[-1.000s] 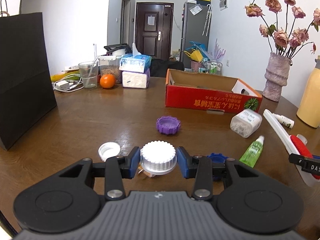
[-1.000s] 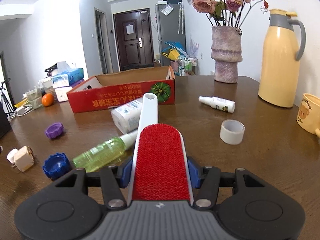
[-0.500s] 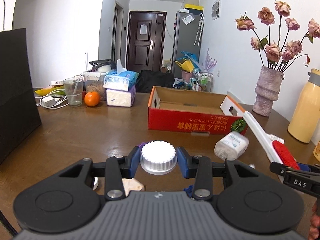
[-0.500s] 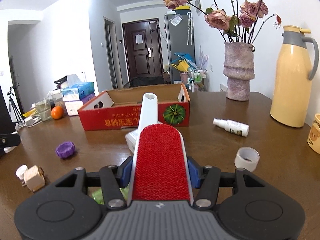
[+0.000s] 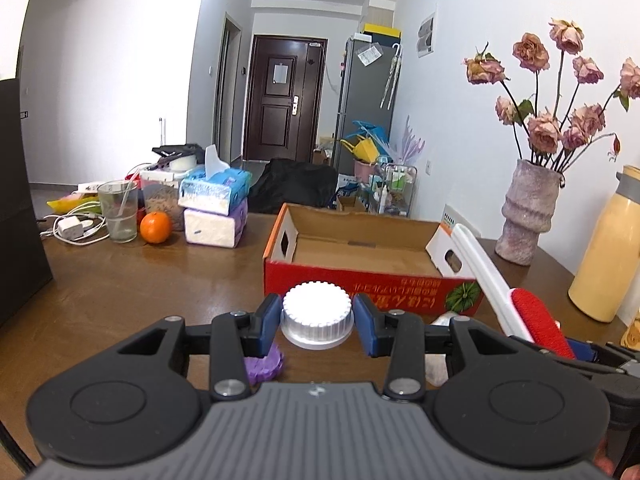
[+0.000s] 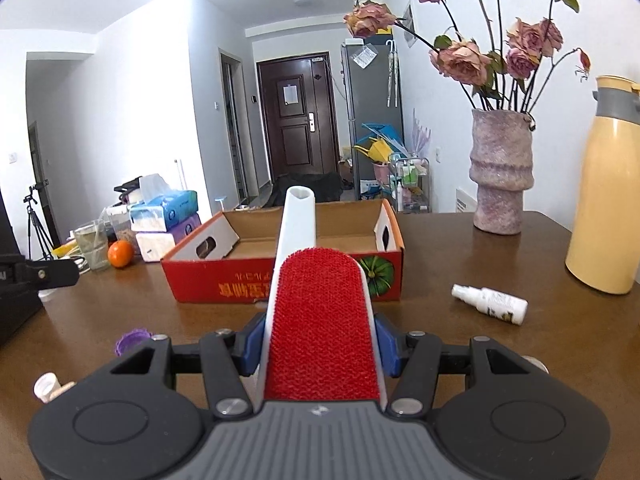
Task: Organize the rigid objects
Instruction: 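Carry both items over the red box and open both tools to drop them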
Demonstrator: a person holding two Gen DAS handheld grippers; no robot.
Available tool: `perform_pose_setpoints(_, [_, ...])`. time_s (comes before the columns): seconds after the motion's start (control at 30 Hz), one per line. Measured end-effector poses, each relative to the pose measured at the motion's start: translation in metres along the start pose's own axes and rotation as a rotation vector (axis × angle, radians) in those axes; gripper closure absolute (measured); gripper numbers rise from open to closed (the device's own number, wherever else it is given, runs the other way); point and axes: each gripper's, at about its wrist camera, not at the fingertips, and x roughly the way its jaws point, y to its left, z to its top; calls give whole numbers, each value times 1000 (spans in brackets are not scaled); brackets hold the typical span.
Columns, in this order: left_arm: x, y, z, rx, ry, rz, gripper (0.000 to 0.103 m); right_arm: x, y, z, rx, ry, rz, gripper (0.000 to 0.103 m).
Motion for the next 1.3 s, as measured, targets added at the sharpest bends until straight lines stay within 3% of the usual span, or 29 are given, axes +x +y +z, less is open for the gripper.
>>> perform_pose_setpoints(0.67, [94,-26,51,-35,2,29,62,76,-7,51,53,-34,21,48])
perform_pose_setpoints(1.3, [178,-17,71,-100,44,62,62,139,-5,84,35,-36,26,48])
